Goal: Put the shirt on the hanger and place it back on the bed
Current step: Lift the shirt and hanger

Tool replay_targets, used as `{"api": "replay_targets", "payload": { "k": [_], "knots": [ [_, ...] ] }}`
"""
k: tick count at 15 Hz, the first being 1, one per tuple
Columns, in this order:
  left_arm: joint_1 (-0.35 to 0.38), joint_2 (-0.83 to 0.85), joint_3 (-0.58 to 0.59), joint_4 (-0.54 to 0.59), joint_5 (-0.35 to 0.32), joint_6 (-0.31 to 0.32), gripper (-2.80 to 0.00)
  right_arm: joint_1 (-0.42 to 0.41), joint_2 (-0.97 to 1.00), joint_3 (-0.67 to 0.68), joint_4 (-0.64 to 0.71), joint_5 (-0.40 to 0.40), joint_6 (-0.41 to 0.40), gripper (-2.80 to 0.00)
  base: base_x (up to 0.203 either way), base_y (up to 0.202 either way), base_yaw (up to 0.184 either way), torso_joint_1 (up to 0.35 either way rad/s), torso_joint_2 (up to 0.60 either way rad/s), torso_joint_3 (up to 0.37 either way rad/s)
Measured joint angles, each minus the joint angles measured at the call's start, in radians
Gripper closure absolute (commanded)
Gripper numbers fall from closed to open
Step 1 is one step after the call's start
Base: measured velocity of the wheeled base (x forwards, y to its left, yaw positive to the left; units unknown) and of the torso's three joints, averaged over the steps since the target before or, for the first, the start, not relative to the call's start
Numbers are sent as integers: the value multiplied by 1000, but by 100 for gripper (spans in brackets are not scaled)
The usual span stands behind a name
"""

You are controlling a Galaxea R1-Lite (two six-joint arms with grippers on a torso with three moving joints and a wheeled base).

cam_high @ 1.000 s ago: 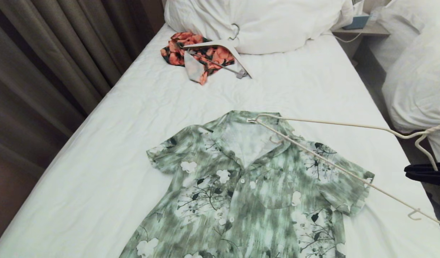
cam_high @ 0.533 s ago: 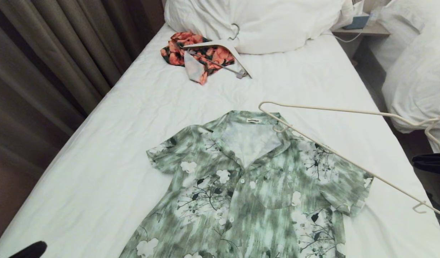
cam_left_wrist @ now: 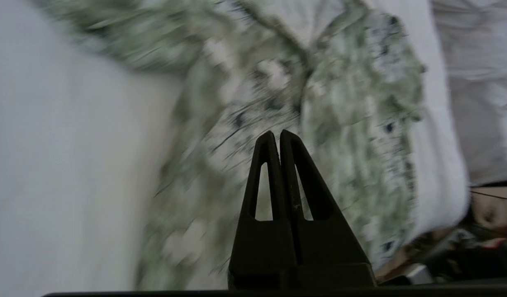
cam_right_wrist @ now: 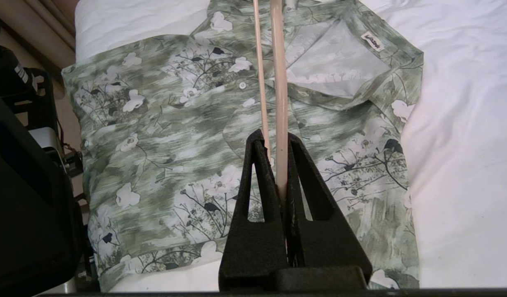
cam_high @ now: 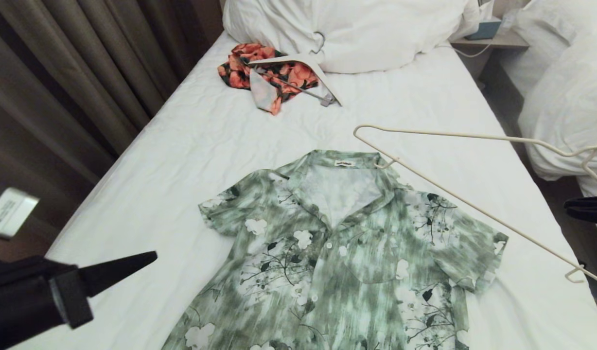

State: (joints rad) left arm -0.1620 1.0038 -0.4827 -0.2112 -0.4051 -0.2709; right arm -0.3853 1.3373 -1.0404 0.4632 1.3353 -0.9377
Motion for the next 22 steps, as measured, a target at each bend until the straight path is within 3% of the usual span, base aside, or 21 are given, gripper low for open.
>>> {"api": "replay_targets", "payload": {
  "k": [4, 9, 13, 17, 18, 19, 22],
  "knots": [
    [-115, 290, -165, -98, -9, -66, 0, 1, 29, -16, -1, 0, 0, 0, 0, 0, 0, 0, 0, 0],
    [-215, 631, -386, -249, -8, -90, 0, 8, 96, -82, -1, -1, 0, 0, 0, 0, 0, 0, 0, 0],
    [-285, 803, -542, -265, -9, -92, 0, 14, 142, -125, 0, -1, 1, 0, 0, 0, 0, 0, 0, 0],
    [-290, 933, -647, -267, -11, -88, 0, 30, 154, -138, 0, -2, 0, 0, 0, 0, 0, 0, 0, 0],
    [-283, 964, -678, -266, -10, -88, -215, 29, 155, -139, 0, -2, 0, 0, 0, 0, 0, 0, 0, 0],
    [-275, 989, -705, -266, -10, -87, -280, 28, 155, -140, 0, -2, 0, 0, 0, 0, 0, 0, 0, 0],
    [-236, 1039, -748, -266, -10, -86, -280, 23, 157, -140, 0, -2, 0, 0, 0, 0, 0, 0, 0, 0]
  ]
}}
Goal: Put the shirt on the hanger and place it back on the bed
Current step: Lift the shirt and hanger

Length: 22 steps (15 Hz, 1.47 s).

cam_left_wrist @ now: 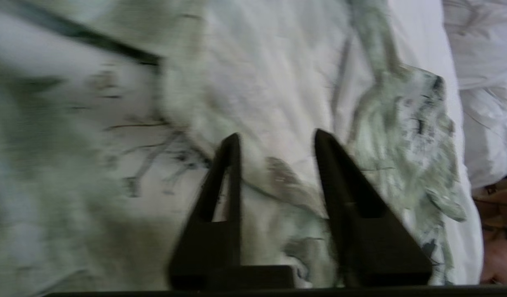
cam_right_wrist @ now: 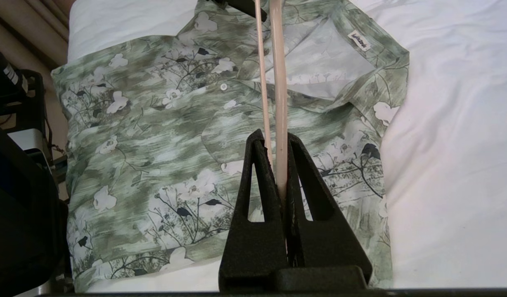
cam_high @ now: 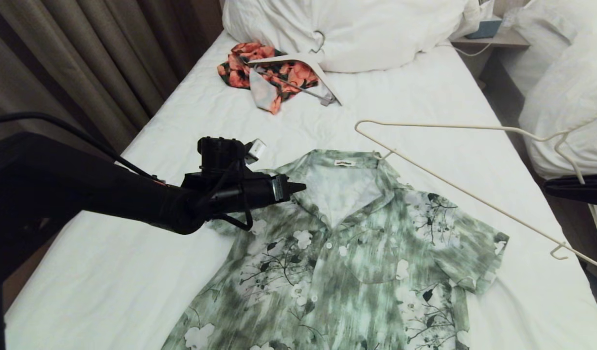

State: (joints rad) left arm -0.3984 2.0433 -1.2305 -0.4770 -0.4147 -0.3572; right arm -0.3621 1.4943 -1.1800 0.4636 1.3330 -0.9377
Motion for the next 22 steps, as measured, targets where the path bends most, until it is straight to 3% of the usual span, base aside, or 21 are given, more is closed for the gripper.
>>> {"api": "replay_targets", "payload": {
  "k": [5, 12, 22],
  "knots": [
    [37, 28, -25, -1, -1, 2, -280, 6, 13, 1, 0, 0, -2, 0, 0, 0, 0, 0, 0, 0],
    [34, 95, -112, -1, -1, -3, -280, 5, 26, 3, -1, 0, -3, 0, 0, 0, 0, 0, 0, 0],
    [-47, 110, -133, -1, 4, -26, -280, 5, 42, 14, -24, -1, -4, 0, 0, 0, 0, 0, 0, 0]
  ]
}}
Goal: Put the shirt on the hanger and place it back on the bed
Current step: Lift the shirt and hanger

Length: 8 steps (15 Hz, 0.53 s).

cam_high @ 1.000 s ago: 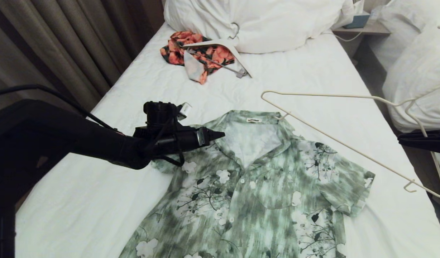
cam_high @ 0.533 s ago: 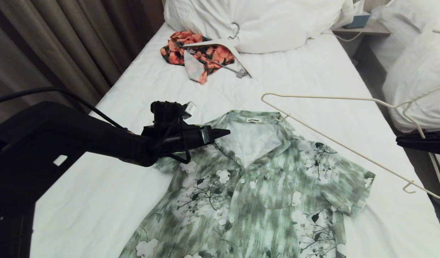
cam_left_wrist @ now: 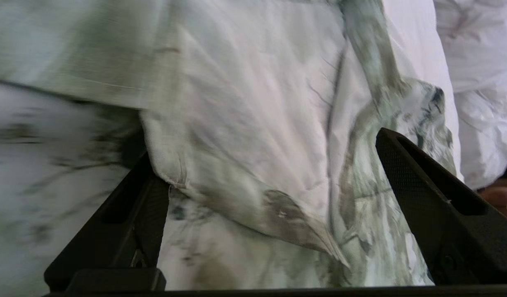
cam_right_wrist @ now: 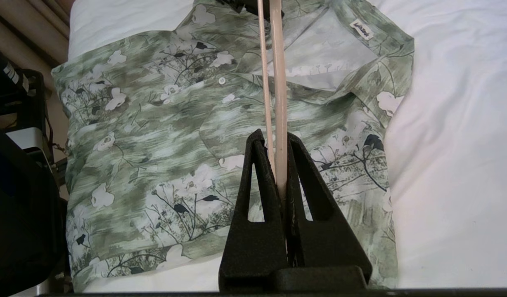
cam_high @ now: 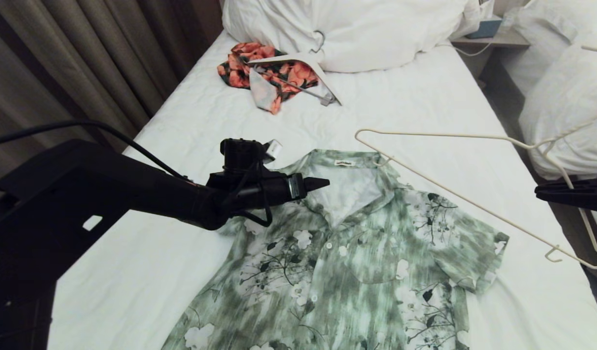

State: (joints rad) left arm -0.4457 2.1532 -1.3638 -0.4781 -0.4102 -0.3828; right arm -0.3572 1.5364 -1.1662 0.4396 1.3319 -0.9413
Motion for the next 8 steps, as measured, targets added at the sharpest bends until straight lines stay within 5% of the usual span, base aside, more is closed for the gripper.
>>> {"api": "replay_targets", "payload": {
  "k": [8],
  "knots": [
    [-7, 105, -27, -161, 62, 6, -280, -6, -2, 1, -2, 0, -1, 0, 0, 0, 0, 0, 0, 0]
  ]
}}
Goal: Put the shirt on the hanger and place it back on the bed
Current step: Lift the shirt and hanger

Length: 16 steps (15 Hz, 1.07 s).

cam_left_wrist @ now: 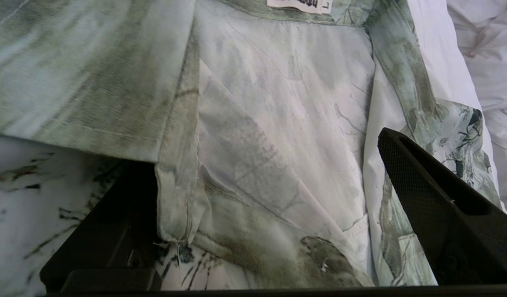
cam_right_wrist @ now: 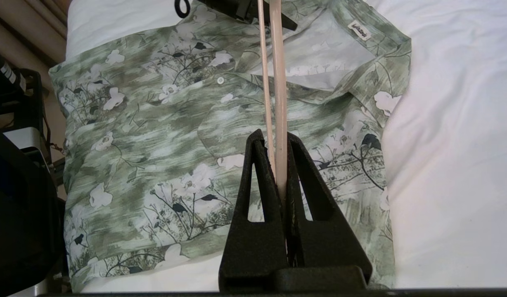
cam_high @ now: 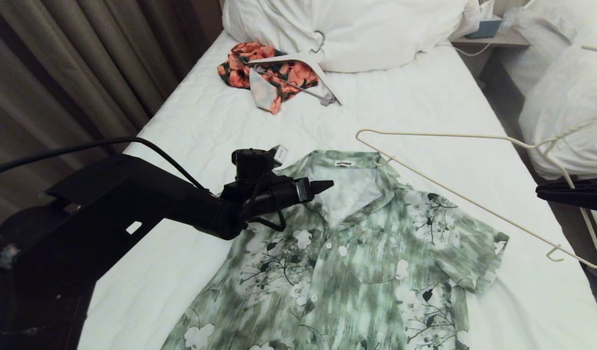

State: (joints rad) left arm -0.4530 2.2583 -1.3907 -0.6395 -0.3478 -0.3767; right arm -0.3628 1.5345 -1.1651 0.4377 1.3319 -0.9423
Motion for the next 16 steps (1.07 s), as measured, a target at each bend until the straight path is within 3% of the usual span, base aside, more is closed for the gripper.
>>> {"api": "replay_targets", "payload": {
  "k": [1, 2, 12, 16],
  "knots": [
    [1, 6, -6, -1, 0, -1, -280, 0, 0, 0, 0, 0, 0, 0, 0, 0, 0, 0, 0, 0],
    [1, 10, -10, -1, 0, -2, 0, 0, 0, 0, 0, 0, 0, 0, 0, 0, 0, 0, 0, 0],
    [3, 7, -5, -18, -1, -2, 0, 7, 15, 6, 1, 0, 1, 0, 0, 0, 0, 0, 0, 0],
    [-2, -70, 60, -11, 11, -1, 0, 22, 41, 11, 4, -7, 1, 0, 0, 0, 0, 0, 0, 0]
  ]
}}
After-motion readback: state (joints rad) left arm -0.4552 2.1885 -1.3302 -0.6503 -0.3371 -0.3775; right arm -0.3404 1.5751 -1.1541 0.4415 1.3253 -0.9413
